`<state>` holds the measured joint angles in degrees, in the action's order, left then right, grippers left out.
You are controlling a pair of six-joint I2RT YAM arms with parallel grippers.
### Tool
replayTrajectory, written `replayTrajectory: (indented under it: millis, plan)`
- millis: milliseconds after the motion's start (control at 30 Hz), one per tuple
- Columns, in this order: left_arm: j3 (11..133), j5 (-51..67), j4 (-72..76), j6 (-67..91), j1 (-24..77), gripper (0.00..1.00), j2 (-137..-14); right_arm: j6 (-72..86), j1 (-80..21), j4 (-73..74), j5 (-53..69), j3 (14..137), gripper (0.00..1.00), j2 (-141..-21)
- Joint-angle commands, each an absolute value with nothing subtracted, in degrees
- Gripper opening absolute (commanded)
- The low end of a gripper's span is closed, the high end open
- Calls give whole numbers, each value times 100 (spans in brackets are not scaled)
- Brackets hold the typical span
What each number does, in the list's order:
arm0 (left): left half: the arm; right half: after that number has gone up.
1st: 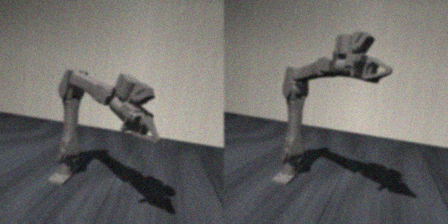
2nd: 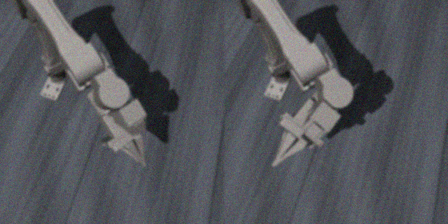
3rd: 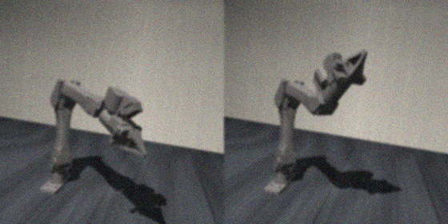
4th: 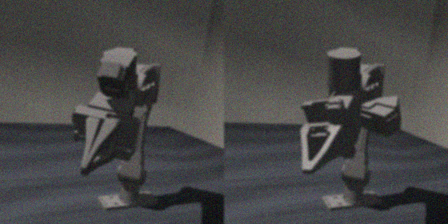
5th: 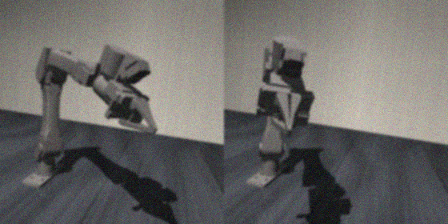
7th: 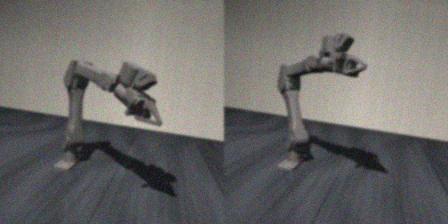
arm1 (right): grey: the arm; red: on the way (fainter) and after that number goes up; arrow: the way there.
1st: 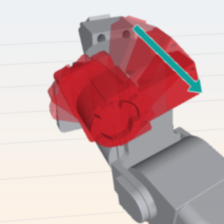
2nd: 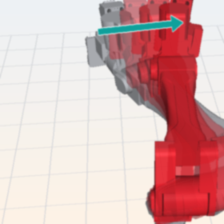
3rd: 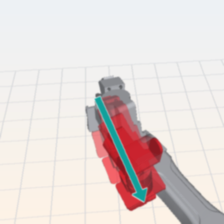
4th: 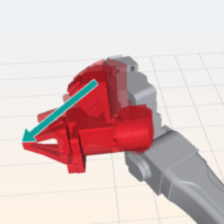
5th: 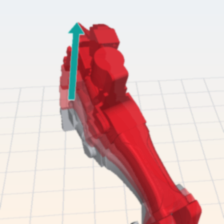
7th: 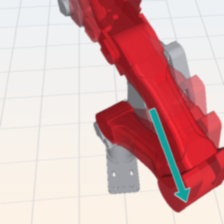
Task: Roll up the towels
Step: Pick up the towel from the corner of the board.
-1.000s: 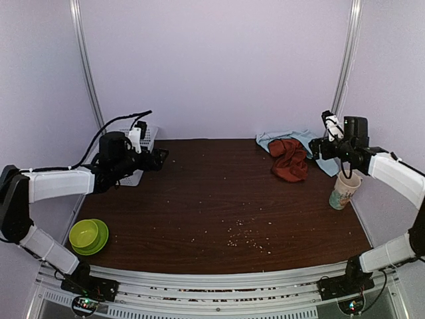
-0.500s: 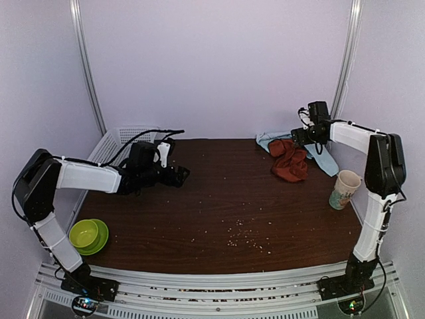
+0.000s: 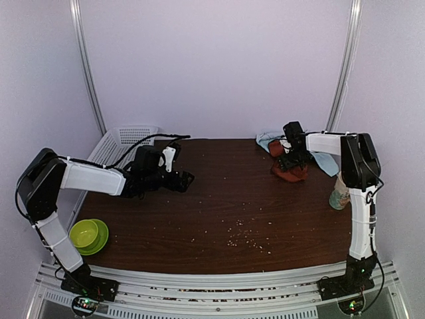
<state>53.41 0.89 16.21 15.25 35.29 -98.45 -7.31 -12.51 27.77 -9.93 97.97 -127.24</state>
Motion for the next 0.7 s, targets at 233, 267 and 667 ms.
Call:
replayTrajectory:
  millis: [233,267,667]
  plan:
    - [5390,64,1802,1578,3568,98,-9850,-703,-1066,3136,-1027,9727,66,-12737]
    - [5382,38,1802,1573,3568,98,-9845,-717,-1057,3161,-956,9729,63,-12731]
    - [5402,71,1811,1605,3569,98,-9786,-826,-1044,3472,-164,10053,0,-12245]
